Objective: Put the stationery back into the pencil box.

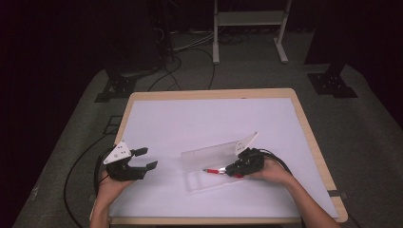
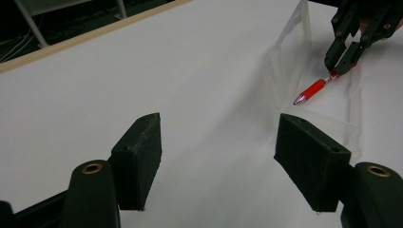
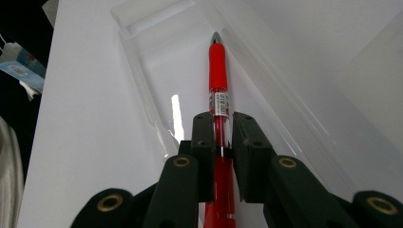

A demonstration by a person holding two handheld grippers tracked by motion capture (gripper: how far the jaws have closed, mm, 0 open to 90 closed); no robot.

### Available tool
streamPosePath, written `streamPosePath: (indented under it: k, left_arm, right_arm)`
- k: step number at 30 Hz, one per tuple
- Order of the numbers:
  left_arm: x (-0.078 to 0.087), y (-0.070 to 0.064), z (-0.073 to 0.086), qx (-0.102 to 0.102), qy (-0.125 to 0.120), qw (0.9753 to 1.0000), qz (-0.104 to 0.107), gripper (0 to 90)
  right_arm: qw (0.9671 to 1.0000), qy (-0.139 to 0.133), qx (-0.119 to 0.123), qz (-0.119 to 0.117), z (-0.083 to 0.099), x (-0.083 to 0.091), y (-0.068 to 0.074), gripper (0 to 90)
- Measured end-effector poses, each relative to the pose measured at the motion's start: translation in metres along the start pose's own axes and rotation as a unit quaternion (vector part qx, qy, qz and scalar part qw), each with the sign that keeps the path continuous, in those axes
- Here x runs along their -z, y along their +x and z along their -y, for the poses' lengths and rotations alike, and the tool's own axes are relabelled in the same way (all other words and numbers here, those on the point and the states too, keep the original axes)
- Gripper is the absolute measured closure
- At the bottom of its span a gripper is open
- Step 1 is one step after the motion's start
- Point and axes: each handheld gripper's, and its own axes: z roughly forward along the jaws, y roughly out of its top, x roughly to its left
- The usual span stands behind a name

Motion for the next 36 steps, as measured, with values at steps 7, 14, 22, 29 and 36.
streamPosePath:
  k: [7, 14, 22, 29, 36]
  left_arm:
    - [0.000, 0.000, 0.000, 0.000, -0.001, 1.0000, -0.001, 31.9]
    - [0.000, 0.000, 0.000, -0.001, 0.000, 1.0000, 0.002, 31.9]
    - [0.001, 0.000, 0.000, 0.001, -0.001, 1.0000, 0.002, 31.8]
    - [0.001, 0.000, -0.001, 0.000, -0.002, 1.0000, 0.003, 31.8]
    - [-0.001, 0.000, -0.001, 0.000, 0.001, 1.0000, 0.005, 31.6]
  right_arm:
    - [1.0000, 0.001, 0.000, -0.001, 0.000, 0.000, 0.001, 75.1]
    - [0.9999, -0.009, 0.004, 0.004, -0.001, 0.005, 0.003, 69.1]
    - [0.9996, -0.024, -0.004, 0.012, -0.001, 0.015, 0.005, 64.1]
    - [0.9990, -0.036, -0.009, 0.026, 0.000, 0.024, 0.006, 57.4]
    - [0.9981, -0.047, -0.016, 0.037, 0.002, 0.034, 0.005, 52.7]
